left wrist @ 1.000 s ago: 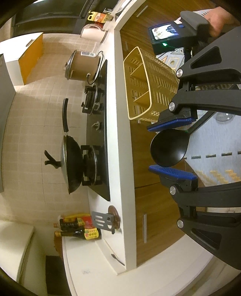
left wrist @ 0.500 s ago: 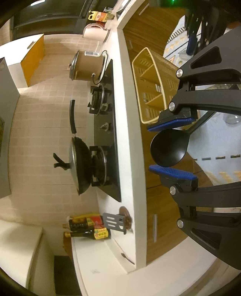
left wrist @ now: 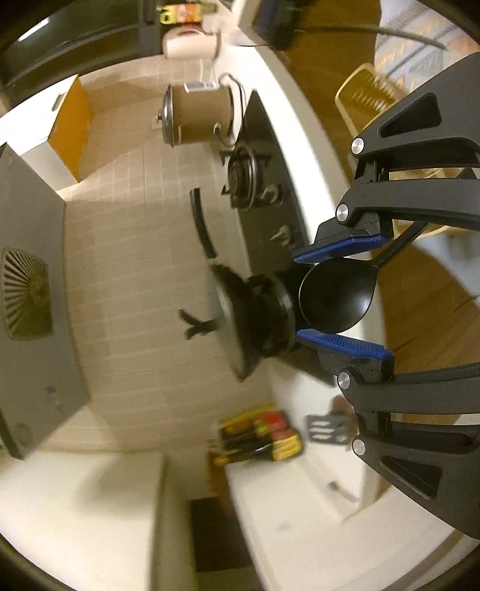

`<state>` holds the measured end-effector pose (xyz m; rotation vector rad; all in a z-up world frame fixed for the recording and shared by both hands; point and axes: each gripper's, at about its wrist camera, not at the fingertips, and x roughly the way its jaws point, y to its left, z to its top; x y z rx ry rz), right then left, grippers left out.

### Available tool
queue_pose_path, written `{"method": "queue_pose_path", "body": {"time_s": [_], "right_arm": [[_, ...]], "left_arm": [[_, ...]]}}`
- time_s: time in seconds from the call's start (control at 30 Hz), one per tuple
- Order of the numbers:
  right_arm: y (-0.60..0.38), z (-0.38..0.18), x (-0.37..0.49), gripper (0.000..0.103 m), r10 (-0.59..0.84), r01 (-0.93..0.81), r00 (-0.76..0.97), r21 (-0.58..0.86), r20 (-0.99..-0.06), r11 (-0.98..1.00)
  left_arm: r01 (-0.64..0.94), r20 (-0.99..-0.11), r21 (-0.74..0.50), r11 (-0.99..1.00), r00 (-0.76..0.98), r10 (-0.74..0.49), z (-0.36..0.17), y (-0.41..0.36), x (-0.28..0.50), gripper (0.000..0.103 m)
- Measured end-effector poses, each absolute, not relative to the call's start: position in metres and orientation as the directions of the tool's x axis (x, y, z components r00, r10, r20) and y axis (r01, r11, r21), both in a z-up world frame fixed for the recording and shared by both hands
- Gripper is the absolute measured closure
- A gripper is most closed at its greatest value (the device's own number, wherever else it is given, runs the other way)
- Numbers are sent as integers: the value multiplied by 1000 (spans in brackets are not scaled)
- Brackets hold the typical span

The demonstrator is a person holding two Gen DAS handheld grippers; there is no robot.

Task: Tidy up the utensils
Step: 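Carry both spoons over the beige caddy and open both tools to drop them in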

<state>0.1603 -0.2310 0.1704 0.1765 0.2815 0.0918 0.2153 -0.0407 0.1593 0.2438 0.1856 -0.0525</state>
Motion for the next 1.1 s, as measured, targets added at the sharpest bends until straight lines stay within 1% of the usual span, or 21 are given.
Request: {"method": "queue_pose_path", "body": {"time_s": [0.13, 0.27, 0.4, 0.53, 0.77, 0.87, 0.9, 0.93, 1.0, 1.03, 1.07, 1.1], "right_arm": [[-240, 174, 193, 76, 13, 20, 979, 161, -201, 987], [-245, 166, 215, 76, -44, 64, 988, 131, -150, 989], [-241, 148, 230, 76, -60, 71, 990, 83, -129, 994], [-240, 127, 237, 76, -43, 56, 987, 81, -152, 995], [-249, 107, 239, 76, -27, 49, 982, 110, -187, 993], [-248, 102, 236, 76, -19, 42, 980, 110, -200, 993], [-248, 101, 234, 76, -11, 35, 977, 112, -211, 993], [-248, 100, 232, 76, 1, 25, 974, 112, -226, 993], [-249, 99, 227, 75, 23, 8, 967, 120, -253, 993], [-250, 99, 224, 70, 40, -5, 963, 131, -267, 991], [-253, 100, 219, 58, 59, -19, 959, 147, -278, 989], [-255, 101, 214, 53, 65, -21, 957, 156, -281, 988]], "left_arm": [[24, -144, 309, 951, 989, 22, 158, -58, 232, 67], [29, -170, 294, 955, 985, 23, 149, -62, 250, 67], [29, -180, 298, 954, 983, 26, 130, -64, 262, 67], [26, -193, 303, 953, 981, 34, 113, -65, 270, 67], [73, -235, 289, 955, 972, -4, 95, -67, 273, 67], [112, -267, 250, 962, 963, -43, 92, -64, 271, 65], [123, -274, 239, 963, 960, -55, 92, -62, 270, 63], [142, -286, 226, 964, 955, -74, 93, -60, 267, 58], [155, -288, 216, 964, 953, -88, 95, -57, 262, 55], [166, -292, 204, 965, 951, -101, 97, -54, 257, 53], [175, -297, 195, 965, 948, -112, 99, -53, 255, 52], [196, -309, 170, 966, 941, -137, 103, -48, 250, 49]]}}
